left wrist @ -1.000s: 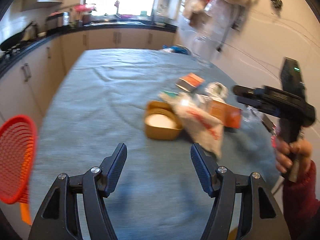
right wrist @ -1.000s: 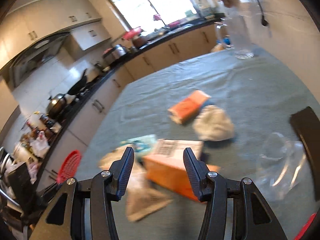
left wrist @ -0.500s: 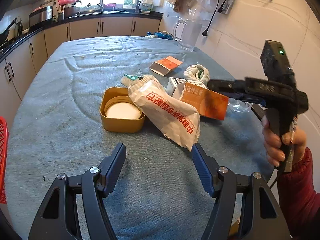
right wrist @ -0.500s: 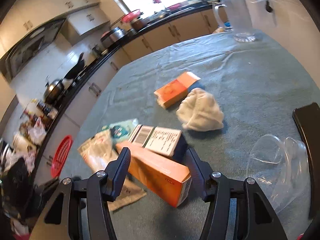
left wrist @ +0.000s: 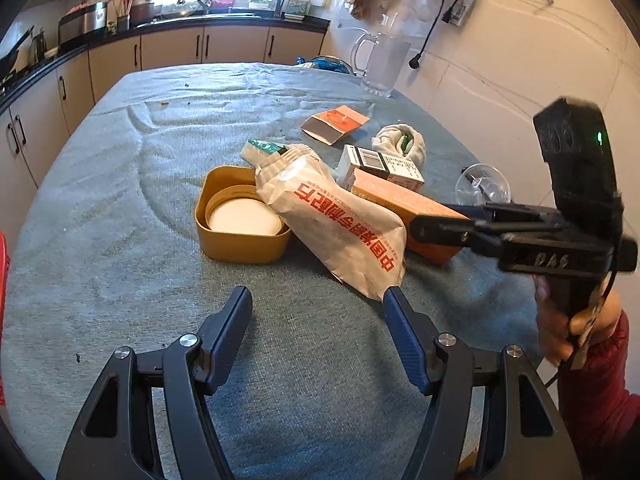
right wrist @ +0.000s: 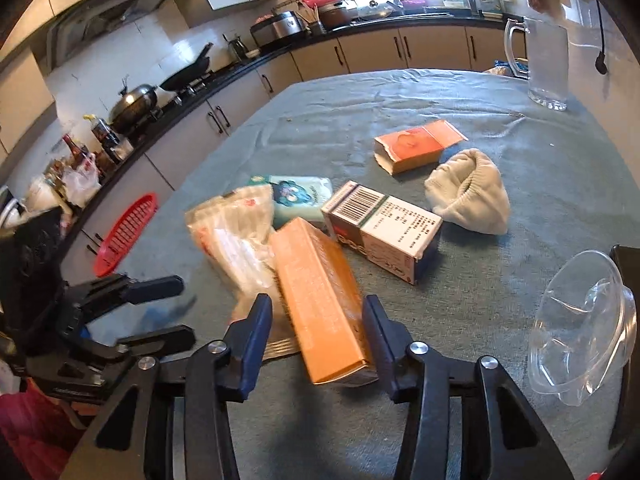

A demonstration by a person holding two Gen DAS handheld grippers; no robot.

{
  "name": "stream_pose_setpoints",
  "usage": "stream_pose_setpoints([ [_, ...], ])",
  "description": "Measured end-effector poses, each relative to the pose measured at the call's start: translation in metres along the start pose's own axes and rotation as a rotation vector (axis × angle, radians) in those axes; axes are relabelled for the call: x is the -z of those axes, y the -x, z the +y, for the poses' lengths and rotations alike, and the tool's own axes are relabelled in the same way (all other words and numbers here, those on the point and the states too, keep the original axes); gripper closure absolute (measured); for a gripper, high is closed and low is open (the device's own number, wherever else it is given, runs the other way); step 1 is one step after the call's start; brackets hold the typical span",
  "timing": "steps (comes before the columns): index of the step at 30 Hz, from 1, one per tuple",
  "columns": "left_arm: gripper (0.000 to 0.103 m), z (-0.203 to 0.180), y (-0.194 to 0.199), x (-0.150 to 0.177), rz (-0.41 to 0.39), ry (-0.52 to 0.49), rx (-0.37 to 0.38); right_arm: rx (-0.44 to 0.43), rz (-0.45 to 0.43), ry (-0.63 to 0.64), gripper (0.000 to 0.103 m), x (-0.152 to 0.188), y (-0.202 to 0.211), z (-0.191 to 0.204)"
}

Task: Collect trash
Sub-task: 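Grasp the white printed bag with the left tool while the right tool grasps the long orange box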

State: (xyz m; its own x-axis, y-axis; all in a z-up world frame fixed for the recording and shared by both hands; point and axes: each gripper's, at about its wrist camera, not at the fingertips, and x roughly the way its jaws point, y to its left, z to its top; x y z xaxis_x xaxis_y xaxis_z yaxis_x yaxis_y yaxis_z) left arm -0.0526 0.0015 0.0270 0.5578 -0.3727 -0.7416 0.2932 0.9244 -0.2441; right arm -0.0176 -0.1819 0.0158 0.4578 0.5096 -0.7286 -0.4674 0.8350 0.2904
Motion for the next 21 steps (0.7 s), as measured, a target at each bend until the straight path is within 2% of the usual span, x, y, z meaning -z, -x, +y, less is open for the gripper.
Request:
stream_pose_setpoints([
  [3,0.036,0.006,-0.003,-0.003,0.011,0.050,0.030,0.020,-0.016,0.001,0.076,0.003,0.002,0.000],
  [12,0.031,0.010,-0.016,-0.017,0.035,0.254,0.168,-0.005,-0.191,-0.065,0.077,0.014,0.049,-0.008],
  [17,0.031,0.006,-0.029,-0.021,0.047,0.342,0.186,-0.045,-0.221,-0.091,0.077,0.022,0.056,-0.012],
  [21,0.030,0.003,-0.039,-0.025,0.039,0.376,0.169,-0.046,-0.219,-0.122,0.077,0.027,0.049,-0.018],
])
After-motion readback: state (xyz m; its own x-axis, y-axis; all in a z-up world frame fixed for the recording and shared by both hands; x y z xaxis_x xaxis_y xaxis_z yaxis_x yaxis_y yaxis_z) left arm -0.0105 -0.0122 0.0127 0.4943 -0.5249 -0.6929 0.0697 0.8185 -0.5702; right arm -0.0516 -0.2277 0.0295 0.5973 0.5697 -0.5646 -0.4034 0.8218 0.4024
